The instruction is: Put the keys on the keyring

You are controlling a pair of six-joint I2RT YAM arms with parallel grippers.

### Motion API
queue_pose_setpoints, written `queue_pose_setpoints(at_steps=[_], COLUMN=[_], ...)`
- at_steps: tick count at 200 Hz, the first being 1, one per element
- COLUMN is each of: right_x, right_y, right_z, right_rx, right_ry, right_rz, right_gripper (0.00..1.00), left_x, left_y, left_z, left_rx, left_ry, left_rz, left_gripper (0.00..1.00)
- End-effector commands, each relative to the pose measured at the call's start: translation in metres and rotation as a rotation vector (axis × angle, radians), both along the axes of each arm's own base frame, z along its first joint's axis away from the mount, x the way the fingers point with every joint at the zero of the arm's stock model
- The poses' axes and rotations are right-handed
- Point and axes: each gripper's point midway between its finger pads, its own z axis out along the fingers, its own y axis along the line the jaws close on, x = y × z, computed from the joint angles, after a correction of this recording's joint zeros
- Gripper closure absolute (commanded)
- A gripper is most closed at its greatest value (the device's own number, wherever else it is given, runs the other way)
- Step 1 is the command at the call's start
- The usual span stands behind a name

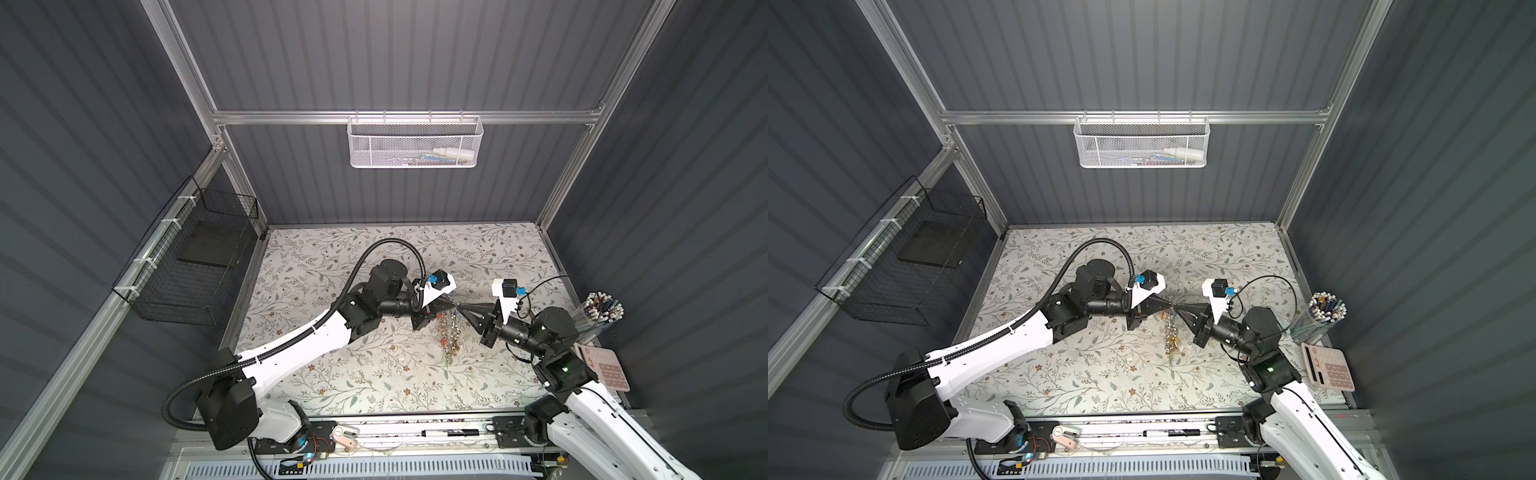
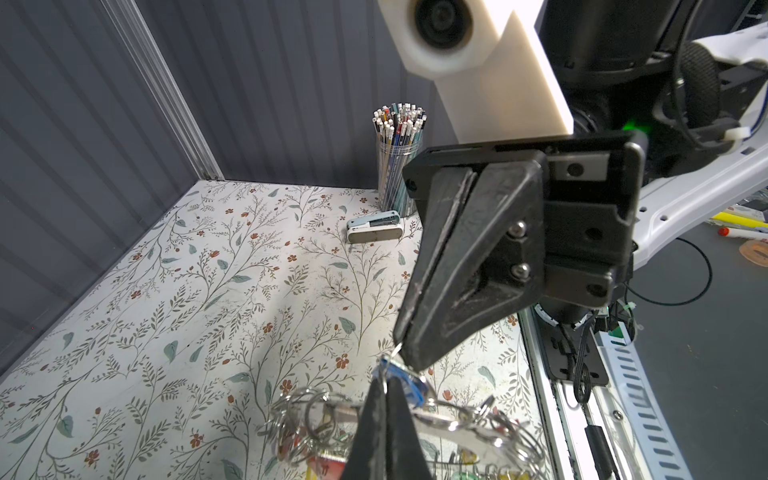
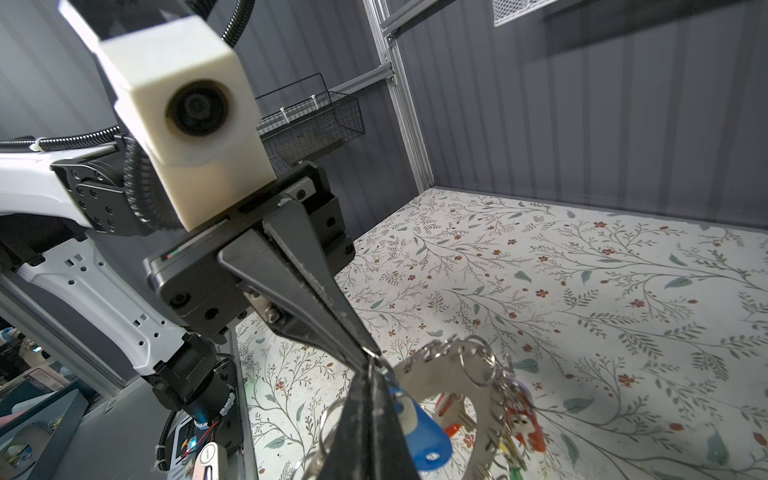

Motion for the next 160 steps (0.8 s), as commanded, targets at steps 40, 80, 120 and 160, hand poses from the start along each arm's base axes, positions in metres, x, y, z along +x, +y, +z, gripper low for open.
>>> queue_pose_setpoints(at_steps=[40, 80, 120, 160], right_x=[0.001, 0.005, 0.007, 0.008], right_y=[-0.001, 0.0, 0.0, 0.0], right_z=[0.011, 0.007, 0.002, -0.003], right_rx=[0.016, 0.004, -0.005, -0.015], right_ry=[-0.059, -0.039, -0.023, -0.007], right_rz=[-0.016, -0.019, -0.022, -0.025], right_gripper=[1.0, 1.0, 1.0, 1.0], left_x=[-0.007, -0.006, 0.003, 0.007], left_y=[-0.004, -0.004, 0.0, 0.003], left_z=[0.004, 0.006, 0.008, 0.008], left_rx=[0.0, -0.011, -0.013, -0.009], left_ry=[-0.004, -0.01, -0.032, -0.037], left_rz=[-0.045, -0.038, 0.024, 0.056], left_gripper=[1.0, 1.0, 1.0, 1.0])
